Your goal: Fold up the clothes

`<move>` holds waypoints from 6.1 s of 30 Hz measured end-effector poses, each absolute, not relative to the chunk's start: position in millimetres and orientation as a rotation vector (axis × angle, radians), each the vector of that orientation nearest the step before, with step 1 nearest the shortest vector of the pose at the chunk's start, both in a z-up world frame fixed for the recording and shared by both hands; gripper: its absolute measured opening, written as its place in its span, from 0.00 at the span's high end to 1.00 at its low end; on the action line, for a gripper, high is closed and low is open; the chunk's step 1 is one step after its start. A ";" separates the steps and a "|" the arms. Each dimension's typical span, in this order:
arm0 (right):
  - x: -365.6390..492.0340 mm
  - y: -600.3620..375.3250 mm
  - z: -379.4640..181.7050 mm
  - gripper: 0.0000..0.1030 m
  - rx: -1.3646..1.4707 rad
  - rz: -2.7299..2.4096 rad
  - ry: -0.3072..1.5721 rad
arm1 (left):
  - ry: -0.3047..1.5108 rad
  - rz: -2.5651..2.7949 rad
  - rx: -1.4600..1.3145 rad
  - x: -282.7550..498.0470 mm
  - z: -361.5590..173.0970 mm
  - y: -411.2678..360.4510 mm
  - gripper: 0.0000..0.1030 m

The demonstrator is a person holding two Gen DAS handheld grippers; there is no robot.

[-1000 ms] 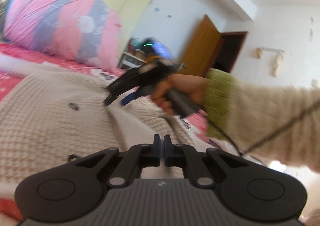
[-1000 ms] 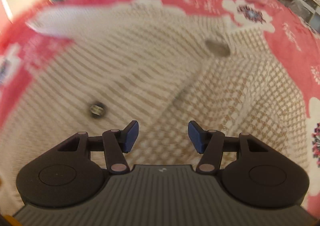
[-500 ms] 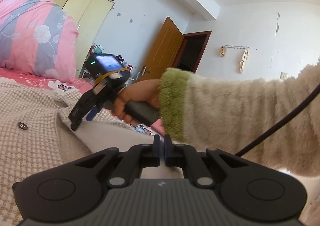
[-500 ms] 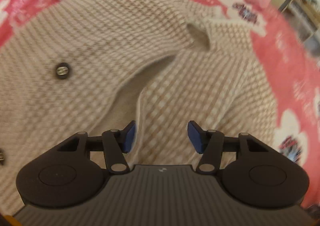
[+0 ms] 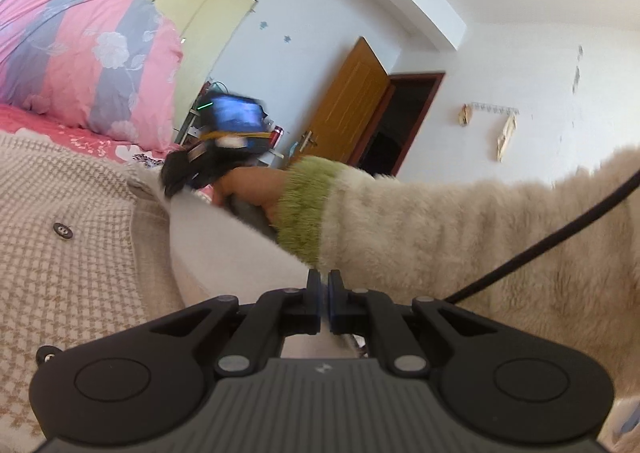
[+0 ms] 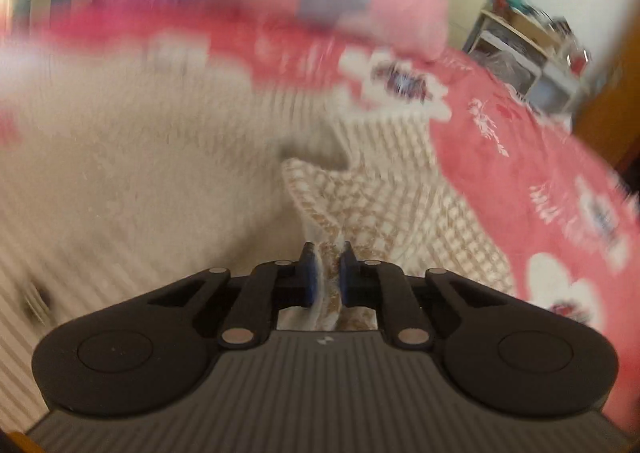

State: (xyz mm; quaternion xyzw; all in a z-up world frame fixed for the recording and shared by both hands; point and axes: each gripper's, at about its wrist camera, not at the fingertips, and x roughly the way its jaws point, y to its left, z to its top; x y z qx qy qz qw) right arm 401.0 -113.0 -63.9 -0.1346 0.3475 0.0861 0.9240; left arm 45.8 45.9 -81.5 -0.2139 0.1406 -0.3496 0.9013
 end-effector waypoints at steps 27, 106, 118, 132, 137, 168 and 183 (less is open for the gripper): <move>341.5 -96.2 -30.1 0.53 -0.188 0.464 0.556 | 0.600 -0.316 -0.634 47.0 -154.8 174.0 0.96; 486.5 -267.7 -87.5 0.79 -0.156 0.287 0.995 | 0.624 -0.232 -0.287 248.5 -133.6 30.7 0.43; 483.2 -277.8 -57.5 0.60 0.021 0.222 0.800 | 0.625 -0.229 -0.293 250.8 -133.4 30.5 0.42; 590.1 -111.9 -84.8 0.60 0.128 0.527 1.008 | 0.625 -0.241 -0.315 247.3 -132.8 36.2 0.42; 598.1 -94.2 -109.4 0.59 0.024 0.473 1.002 | 0.626 -0.241 -0.313 246.5 -132.1 35.3 0.42; 491.2 -225.7 19.8 0.61 0.188 0.246 0.642 | 0.628 -0.265 -0.353 243.1 -135.7 40.3 0.37; 87.1 -386.8 -79.2 0.42 0.785 0.005 0.771 | 0.625 -0.261 -0.364 244.1 -138.3 40.5 0.37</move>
